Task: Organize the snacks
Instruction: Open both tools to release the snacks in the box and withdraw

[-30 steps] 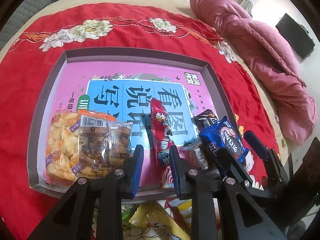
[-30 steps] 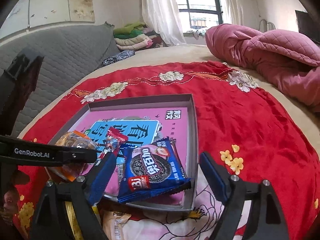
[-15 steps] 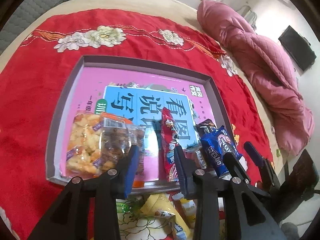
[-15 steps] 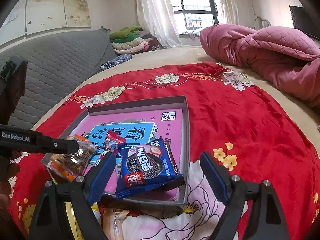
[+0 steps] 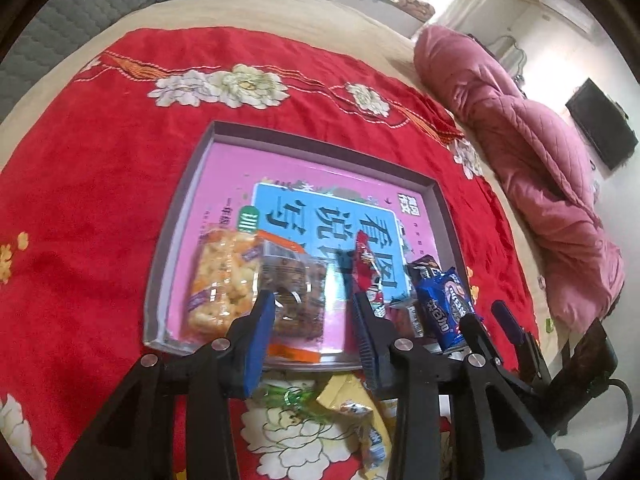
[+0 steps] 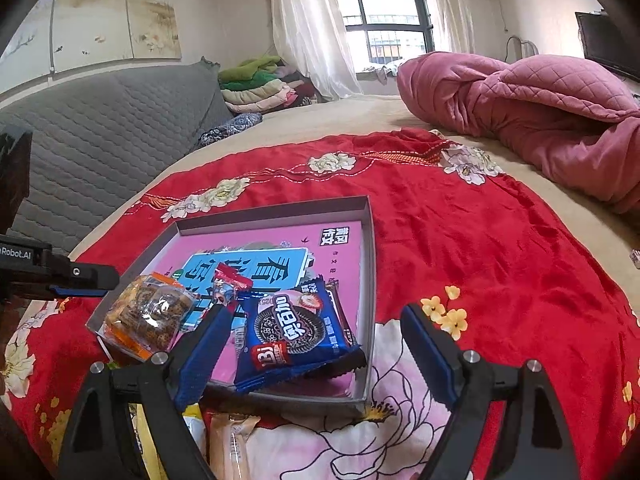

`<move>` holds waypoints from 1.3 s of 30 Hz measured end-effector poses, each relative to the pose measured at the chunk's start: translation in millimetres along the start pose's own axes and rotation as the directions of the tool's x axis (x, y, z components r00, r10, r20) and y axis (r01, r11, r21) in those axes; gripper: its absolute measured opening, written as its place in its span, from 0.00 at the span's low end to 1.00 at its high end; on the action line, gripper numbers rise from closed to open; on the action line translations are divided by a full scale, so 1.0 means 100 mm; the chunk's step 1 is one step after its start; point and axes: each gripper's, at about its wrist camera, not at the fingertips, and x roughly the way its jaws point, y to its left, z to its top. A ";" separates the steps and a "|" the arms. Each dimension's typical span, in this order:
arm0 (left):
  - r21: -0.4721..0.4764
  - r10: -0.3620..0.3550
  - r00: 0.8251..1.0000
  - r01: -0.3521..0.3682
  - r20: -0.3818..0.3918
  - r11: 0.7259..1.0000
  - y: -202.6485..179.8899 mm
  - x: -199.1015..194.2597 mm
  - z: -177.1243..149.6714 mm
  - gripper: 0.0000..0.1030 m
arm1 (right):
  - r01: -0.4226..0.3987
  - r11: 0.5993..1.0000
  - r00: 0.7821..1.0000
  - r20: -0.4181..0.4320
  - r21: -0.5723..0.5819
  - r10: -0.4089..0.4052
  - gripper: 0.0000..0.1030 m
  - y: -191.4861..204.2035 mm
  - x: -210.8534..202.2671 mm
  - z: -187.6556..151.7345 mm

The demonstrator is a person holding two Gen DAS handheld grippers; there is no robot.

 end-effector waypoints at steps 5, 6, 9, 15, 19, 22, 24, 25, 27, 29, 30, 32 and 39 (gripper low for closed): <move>-0.019 0.008 1.000 -0.008 0.003 1.000 0.10 -0.06 -0.04 0.39 | -0.001 1.000 1.000 0.002 -0.001 0.001 0.84 0.00 -0.01 0.00; -0.020 0.008 1.000 -0.008 0.003 1.000 0.11 -0.07 -0.05 0.39 | -0.001 1.000 1.000 0.001 -0.002 0.001 0.84 0.00 -0.02 0.00; -0.020 0.008 1.000 -0.008 0.002 1.000 0.13 -0.11 -0.07 0.39 | 0.000 1.000 1.000 0.000 -0.003 0.000 0.84 0.00 -0.03 0.00; -0.019 0.026 1.000 -0.026 0.009 0.999 0.14 -0.16 -0.11 0.39 | 0.002 1.000 1.000 -0.004 -0.002 -0.002 0.84 0.00 -0.07 -0.01; -0.018 0.028 1.000 -0.028 0.004 0.999 0.16 -0.19 -0.16 0.39 | 0.000 1.000 1.000 -0.009 -0.001 0.000 0.84 0.00 -0.13 -0.03; -0.020 0.028 1.000 -0.028 -0.001 0.999 0.17 -0.19 -0.20 0.39 | -0.001 1.000 1.000 -0.012 0.001 0.001 0.84 0.01 -0.19 -0.04; -0.019 0.031 1.000 -0.031 -0.007 0.999 0.18 -0.20 -0.23 0.39 | -0.003 1.000 1.000 -0.019 0.009 0.003 0.84 0.00 -0.22 -0.05; -0.016 0.030 0.999 -0.031 -0.009 0.999 0.18 -0.20 -0.24 0.39 | -0.004 1.000 1.000 -0.024 0.015 0.005 0.84 0.00 -0.23 -0.06; -0.013 0.034 0.999 -0.034 -0.015 0.999 0.18 -0.20 -0.29 0.39 | -0.002 1.000 0.999 -0.033 0.027 0.003 0.84 0.00 -0.25 -0.08; -0.010 0.033 0.999 -0.034 -0.021 0.999 0.18 -0.20 -0.32 0.39 | -0.001 0.999 0.999 -0.047 0.032 0.002 0.84 0.00 -0.27 -0.10; -0.007 0.034 0.999 -0.034 -0.025 0.999 0.19 -0.20 -0.35 0.39 | -0.006 0.999 0.999 -0.051 0.035 0.008 0.84 0.00 -0.29 -0.11; -0.010 0.036 0.999 -0.036 -0.033 0.999 0.20 -0.19 -0.38 0.39 | -0.003 1.000 0.998 -0.064 0.031 0.005 0.84 0.01 -0.30 -0.13; 0.001 0.035 0.998 -0.035 -0.056 0.999 0.21 -0.18 -0.50 0.39 | 0.010 1.000 0.994 -0.112 0.011 -0.008 0.84 0.06 -0.33 -0.22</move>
